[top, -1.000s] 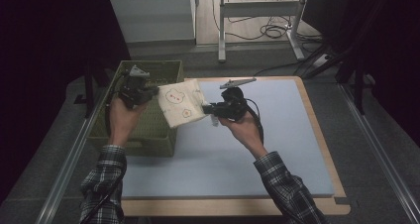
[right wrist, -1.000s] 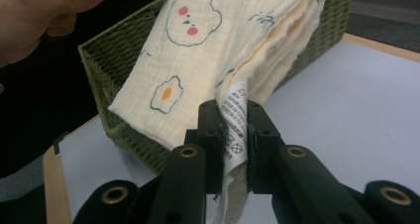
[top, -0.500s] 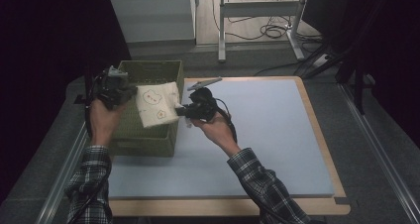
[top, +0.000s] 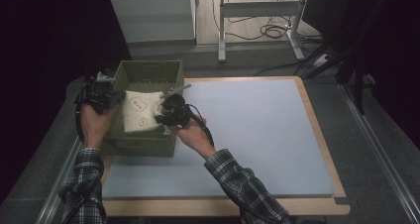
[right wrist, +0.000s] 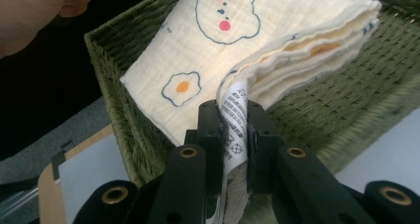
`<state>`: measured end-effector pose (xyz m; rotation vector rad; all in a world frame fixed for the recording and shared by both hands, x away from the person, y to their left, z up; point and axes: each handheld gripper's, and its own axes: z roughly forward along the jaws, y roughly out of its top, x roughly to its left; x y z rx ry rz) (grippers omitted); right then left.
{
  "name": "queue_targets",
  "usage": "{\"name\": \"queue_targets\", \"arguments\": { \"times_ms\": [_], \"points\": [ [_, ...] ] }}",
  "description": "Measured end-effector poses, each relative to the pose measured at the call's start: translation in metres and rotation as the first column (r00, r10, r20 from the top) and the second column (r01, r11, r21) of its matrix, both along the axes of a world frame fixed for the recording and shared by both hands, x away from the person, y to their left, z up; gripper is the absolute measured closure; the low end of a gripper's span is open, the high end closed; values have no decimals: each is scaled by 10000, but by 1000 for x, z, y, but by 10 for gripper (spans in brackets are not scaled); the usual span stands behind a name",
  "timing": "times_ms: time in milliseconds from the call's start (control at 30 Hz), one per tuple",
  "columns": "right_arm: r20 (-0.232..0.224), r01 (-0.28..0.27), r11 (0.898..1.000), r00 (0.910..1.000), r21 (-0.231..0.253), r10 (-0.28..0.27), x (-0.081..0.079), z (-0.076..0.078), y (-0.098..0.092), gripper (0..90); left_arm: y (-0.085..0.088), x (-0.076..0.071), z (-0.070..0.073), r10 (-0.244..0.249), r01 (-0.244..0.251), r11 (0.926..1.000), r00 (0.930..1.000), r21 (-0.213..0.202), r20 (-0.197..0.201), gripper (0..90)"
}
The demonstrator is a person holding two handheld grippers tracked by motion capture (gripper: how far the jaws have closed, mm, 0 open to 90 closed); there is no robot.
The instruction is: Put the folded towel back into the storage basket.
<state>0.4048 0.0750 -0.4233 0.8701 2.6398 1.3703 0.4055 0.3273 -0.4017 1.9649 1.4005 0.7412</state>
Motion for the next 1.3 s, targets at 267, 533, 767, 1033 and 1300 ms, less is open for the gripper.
{"name": "queue_targets", "arguments": {
  "times_ms": [267, 533, 767, 1033, 1300],
  "points": [
    [-227, 60, 9987, 9997, -503, -71, -1, -10, 28, 793, 5, 5, -13, -23, 23, 10000, 10000, 7, -53, 849],
    [-521, 43, 9930, 9986, -1184, -105, -1, -18, 46, 793, 8, 7, -25, -84, 84, 10000, 9995, -3, -321, 841],
    [-425, 60, 9855, 9990, -1698, -134, -1, -17, 56, 793, 9, 9, -31, -17, 24, 9999, 9991, 168, -424, 839],
    [-257, 192, 9738, 9993, -2266, -257, -2, -24, 68, 759, 3, 15, -38, -110, 134, 9991, 9982, 406, -598, 831],
    [63, 240, 9786, 9997, -2044, -232, 0, -18, 64, 630, 1, 15, -38, -237, 243, 9997, 9985, 104, -487, 717]
  ]
}}
